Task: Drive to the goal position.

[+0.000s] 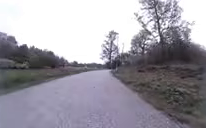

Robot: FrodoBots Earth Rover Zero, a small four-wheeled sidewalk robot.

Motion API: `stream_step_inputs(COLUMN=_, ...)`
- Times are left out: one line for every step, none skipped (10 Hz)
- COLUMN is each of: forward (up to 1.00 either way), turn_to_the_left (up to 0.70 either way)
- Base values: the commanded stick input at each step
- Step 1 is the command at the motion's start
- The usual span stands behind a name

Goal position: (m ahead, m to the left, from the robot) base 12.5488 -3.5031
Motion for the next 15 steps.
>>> stream_step_inputs(forward=1.00, turn_to_the_left=0.00)
stream_step_inputs(forward=1.00, turn_to_the_left=0.00)
stream_step_inputs(forward=1.00, turn_to_the_left=0.00)
stream_step_inputs(forward=1.00, turn_to_the_left=0.00)
stream_step_inputs(forward=1.00, turn_to_the_left=0.00)
stream_step_inputs(forward=1.00, turn_to_the_left=0.00)
stream_step_inputs(forward=1.00, turn_to_the_left=0.00)
stream_step_inputs(forward=1.00, turn_to_the_left=0.00)
stream_step_inputs(forward=1.00, turn_to_the_left=0.00)
stream_step_inputs(forward=1.00, turn_to_the_left=0.00)
stream_step_inputs(forward=1.00, turn_to_the_left=0.00)
stream_step_inputs(forward=1.00, turn_to_the_left=0.00)
stream_step_inputs(forward=1.00, turn_to_the_left=0.00)
stream_step_inputs(forward=1.00, turn_to_the_left=0.00)
stream_step_inputs(forward=1.00, turn_to_the_left=0.00)
